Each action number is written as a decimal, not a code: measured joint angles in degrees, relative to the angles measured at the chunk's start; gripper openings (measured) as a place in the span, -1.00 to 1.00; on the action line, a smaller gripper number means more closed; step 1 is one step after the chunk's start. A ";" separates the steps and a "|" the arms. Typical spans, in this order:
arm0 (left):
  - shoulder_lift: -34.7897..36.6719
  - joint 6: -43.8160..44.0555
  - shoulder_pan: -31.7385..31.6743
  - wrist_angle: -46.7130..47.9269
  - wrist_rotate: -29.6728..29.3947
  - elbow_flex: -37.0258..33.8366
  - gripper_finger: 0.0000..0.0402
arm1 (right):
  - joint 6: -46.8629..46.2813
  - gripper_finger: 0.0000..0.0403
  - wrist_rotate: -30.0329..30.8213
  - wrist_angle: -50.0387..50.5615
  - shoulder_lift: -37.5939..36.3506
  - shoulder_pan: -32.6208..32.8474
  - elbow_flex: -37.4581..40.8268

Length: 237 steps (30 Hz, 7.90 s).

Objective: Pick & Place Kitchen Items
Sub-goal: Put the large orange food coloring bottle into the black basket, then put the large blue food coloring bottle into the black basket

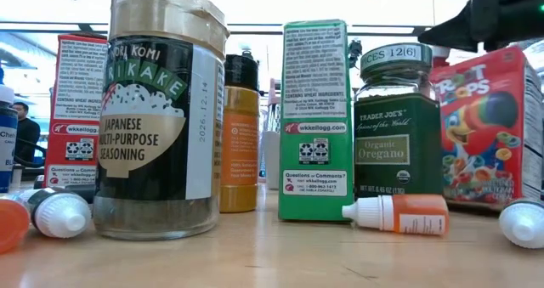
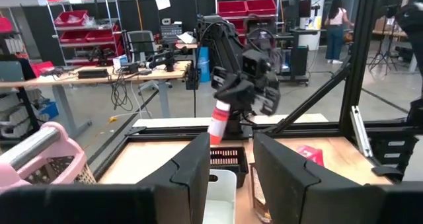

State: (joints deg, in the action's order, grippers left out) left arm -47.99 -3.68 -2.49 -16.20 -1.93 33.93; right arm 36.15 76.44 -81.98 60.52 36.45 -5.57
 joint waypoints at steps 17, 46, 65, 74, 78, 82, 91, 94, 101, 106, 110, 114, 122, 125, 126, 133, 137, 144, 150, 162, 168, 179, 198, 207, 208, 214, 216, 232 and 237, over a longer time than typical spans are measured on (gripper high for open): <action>-0.02 -1.40 -0.02 0.75 0.02 0.00 -0.37 | -21.79 -0.79 10.69 5.34 -0.62 -7.17 4.64; 0.00 0.46 0.01 2.27 0.02 0.00 -0.37 | -47.16 -0.80 13.06 29.65 -0.58 -8.48 4.33; 0.00 0.00 0.01 2.27 0.02 0.00 -0.37 | -74.95 -0.72 -1.56 60.79 -0.69 -17.63 4.07; 0.00 0.02 0.00 2.27 0.02 0.00 -0.37 | -73.87 -0.60 -2.13 59.91 -0.64 -17.73 4.14; 0.00 0.02 0.00 2.29 0.02 0.00 -0.37 | -69.48 -0.49 -2.30 57.21 -0.59 -17.73 4.27; 0.00 0.02 0.01 2.27 0.02 0.00 -0.37 | -58.26 -0.33 -2.95 48.79 -0.51 -17.73 4.44; 0.00 0.02 0.01 2.27 0.02 0.00 -0.37 | -22.02 -0.01 -2.13 15.17 -0.58 -17.73 4.44; 0.00 -0.01 0.01 2.27 0.02 0.00 -0.37 | -10.83 0.05 -5.56 0.87 -0.58 -17.73 4.42; -0.02 -4.01 0.00 2.22 0.02 0.00 -0.37 | -0.19 0.13 -24.60 -6.25 -1.65 -18.45 1.29; 0.00 -4.48 0.01 2.44 0.02 0.00 -0.37 | 6.23 0.18 -24.94 -1.87 -1.63 -19.28 -5.53; 0.00 -4.49 -0.01 2.56 -0.80 0.00 -0.37 | 7.50 0.20 -26.44 4.11 -1.60 -19.96 -10.89; -0.01 -4.50 0.00 2.72 -0.87 0.00 -0.37 | 5.24 0.20 -31.16 12.89 -1.56 -20.15 -14.32; -0.01 -4.50 -0.01 2.68 -0.87 0.00 -0.37 | 1.34 0.20 -37.44 27.51 -1.56 -22.01 -20.10; 0.00 -4.51 -0.01 2.68 -0.87 0.00 -0.37 | -4.38 0.20 -46.26 35.27 -1.58 -24.51 -22.46; -0.02 -4.51 0.01 2.70 -0.87 0.00 -0.37 | -6.42 0.20 -49.57 38.14 -1.58 -25.50 -23.19; -0.01 -4.51 0.01 2.66 -0.87 0.00 -0.37 | -21.04 0.20 -62.30 44.87 -1.54 -30.74 -25.13; -0.01 -4.51 -0.01 2.66 -0.87 0.00 -0.37 | -23.81 0.20 -62.48 46.39 -1.58 -31.06 -25.13; -0.02 -4.51 -0.02 2.64 -0.87 0.00 -0.37 | -25.79 0.20 -62.55 52.65 -1.58 -31.06 -25.13; 0.00 -4.51 0.01 2.66 -0.87 0.00 -0.37 | -25.75 0.20 -62.55 53.75 -1.58 -31.06 -25.13; -0.01 -4.51 -0.02 2.64 -0.87 0.00 -0.37 | -26.70 0.20 -62.53 57.78 -1.55 -31.04 -25.13; 0.00 -4.51 0.00 2.64 -0.87 0.00 -0.37 | -26.74 0.20 -62.50 59.58 -1.56 -31.04 -25.13; -0.02 -4.51 0.01 2.66 -0.87 0.00 -0.37 | -29.62 0.20 -62.35 61.99 -1.56 -30.99 -25.13; -0.01 -4.51 0.00 2.64 -0.87 0.00 -0.37 | -26.34 0.20 -63.58 58.16 -1.56 -30.99 -25.13; -0.02 -4.51 -0.01 2.64 -0.87 0.00 -0.37 | -31.20 0.20 -70.36 59.42 -1.58 -30.99 -25.13; -0.02 -4.51 -0.02 2.64 -0.87 0.00 -0.37 | -30.84 0.20 -70.36 58.64 -1.58 -30.99 -25.13; 0.00 -4.51 0.01 2.64 -0.87 0.00 -0.37 | -31.20 0.20 -69.96 59.16 -1.58 -31.01 -25.13; -0.01 -4.51 0.00 2.64 -0.87 0.00 -0.37 | -31.30 0.20 -69.96 59.79 -1.58 -31.01 -25.13; -0.01 -4.51 -0.01 2.64 -0.86 0.00 -0.37 | -34.14 0.20 -70.02 59.69 -1.56 -30.97 -25.13; 0.02 -2.63 0.00 0.32 -0.63 0.02 -0.37 | -30.78 0.20 -69.97 59.69 -1.56 -30.99 -25.13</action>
State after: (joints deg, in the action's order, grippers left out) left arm -47.97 -6.31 -2.49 -15.88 -2.57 33.95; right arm 5.37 6.47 -22.28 58.96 5.45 -30.70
